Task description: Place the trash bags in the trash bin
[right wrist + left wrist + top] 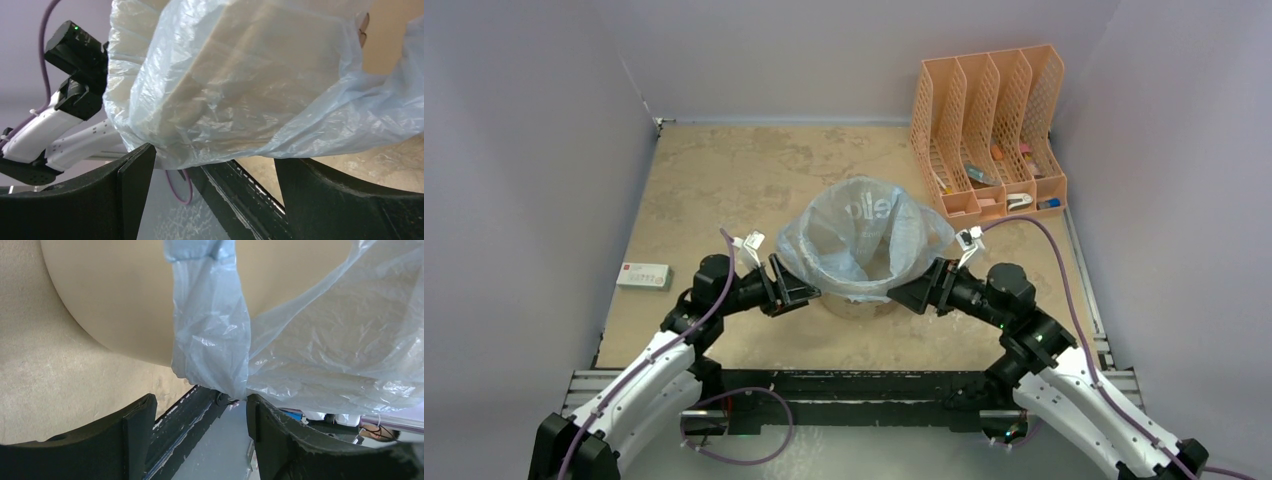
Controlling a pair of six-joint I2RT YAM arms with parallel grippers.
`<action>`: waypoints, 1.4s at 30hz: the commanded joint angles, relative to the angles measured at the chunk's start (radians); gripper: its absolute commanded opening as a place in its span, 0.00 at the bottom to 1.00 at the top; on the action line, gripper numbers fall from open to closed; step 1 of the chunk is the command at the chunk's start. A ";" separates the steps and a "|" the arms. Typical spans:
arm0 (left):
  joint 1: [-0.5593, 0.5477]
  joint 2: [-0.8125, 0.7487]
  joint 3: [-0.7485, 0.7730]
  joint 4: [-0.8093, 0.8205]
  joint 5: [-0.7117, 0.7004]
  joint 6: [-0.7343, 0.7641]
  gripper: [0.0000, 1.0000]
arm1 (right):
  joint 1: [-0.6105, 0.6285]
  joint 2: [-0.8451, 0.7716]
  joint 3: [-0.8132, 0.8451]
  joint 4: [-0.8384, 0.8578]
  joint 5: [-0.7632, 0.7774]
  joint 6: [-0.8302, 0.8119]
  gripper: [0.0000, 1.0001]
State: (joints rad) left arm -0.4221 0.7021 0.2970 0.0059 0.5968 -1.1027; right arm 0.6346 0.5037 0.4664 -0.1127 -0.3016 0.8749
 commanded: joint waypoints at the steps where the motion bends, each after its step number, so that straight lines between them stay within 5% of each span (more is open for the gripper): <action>1: -0.004 -0.015 0.039 0.002 -0.008 0.031 0.66 | 0.001 0.008 -0.012 0.101 -0.024 0.020 0.90; 12: -0.004 -0.072 0.067 -0.103 -0.076 0.049 0.67 | 0.000 0.066 -0.146 0.247 0.169 0.114 0.95; 28: -0.004 -0.243 0.127 -0.338 -0.273 0.078 0.68 | 0.000 -0.142 -0.087 -0.038 0.306 0.100 0.93; 38: -0.004 -0.359 0.208 -0.529 -0.473 0.094 0.71 | 0.000 -0.133 0.113 -0.116 0.683 0.064 0.95; 42: -0.004 -0.333 0.247 -0.568 -0.506 0.124 0.73 | -0.001 0.036 0.184 -0.111 0.844 0.002 0.96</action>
State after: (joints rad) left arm -0.4221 0.3508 0.4782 -0.5087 0.1638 -1.0245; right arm 0.6346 0.3870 0.5724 -0.2310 0.3065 0.9417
